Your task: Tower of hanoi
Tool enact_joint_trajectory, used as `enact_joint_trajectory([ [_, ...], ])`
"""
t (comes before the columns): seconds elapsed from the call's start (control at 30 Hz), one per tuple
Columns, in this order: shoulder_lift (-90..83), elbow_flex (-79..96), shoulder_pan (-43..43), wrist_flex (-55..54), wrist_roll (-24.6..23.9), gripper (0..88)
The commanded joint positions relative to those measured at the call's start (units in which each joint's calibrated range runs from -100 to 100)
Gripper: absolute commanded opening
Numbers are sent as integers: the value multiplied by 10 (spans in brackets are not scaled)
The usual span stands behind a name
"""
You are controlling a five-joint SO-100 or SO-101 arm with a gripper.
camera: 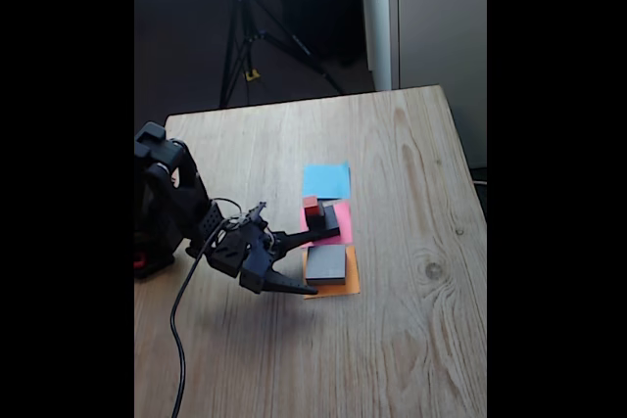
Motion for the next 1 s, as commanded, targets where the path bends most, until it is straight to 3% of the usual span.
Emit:
enact_joint_trajectory([
  [0.0,-1,-15,1,-15,7,468],
  [0.97,57,-32,-23,-57,7,472],
])
